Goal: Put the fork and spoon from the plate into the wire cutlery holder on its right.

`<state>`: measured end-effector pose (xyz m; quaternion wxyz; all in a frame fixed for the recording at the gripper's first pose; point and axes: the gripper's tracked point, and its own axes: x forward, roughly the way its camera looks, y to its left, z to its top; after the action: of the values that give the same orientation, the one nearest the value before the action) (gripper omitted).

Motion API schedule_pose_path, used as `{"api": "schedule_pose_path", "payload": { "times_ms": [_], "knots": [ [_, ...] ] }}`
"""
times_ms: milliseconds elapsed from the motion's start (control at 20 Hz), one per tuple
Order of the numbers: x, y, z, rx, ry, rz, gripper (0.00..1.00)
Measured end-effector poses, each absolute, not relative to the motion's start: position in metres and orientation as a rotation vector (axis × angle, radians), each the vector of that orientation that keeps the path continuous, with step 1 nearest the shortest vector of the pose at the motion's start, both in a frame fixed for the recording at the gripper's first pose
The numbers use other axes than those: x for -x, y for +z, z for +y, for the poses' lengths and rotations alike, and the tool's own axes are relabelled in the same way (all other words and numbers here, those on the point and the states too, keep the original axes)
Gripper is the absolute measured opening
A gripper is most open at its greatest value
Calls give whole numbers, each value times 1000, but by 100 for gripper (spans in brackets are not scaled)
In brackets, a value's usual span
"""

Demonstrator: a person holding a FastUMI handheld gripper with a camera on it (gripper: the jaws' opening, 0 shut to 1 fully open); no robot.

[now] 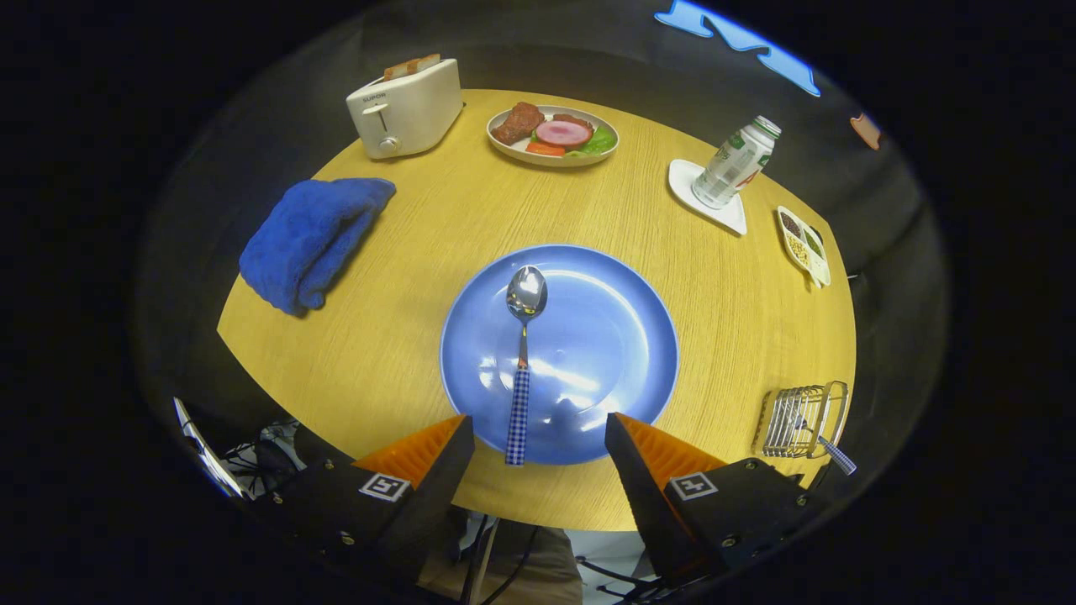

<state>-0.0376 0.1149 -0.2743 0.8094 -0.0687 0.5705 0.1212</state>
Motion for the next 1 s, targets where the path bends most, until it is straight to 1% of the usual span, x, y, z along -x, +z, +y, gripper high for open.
{"api": "schedule_pose_path", "payload": {
  "times_ms": [100, 400, 450, 500, 600, 700, 750, 900, 1000],
  "knots": [
    [35, -281, 114, 140, 243, 1221, 96],
    [31, -306, 119, 117, 257, 1259, 96],
    [31, -311, 119, 108, 252, 1266, 91],
    [34, -314, 118, 107, 250, 1280, 74],
    [35, -321, 120, 102, 270, 1300, 72],
    [37, -330, 120, 107, 281, 1320, 39],
    [36, -332, 120, 105, 296, 1330, 33],
    [37, -335, 123, 100, 310, 1348, 35],
    [43, -342, 124, 119, 343, 1393, 35]
  ]
}}
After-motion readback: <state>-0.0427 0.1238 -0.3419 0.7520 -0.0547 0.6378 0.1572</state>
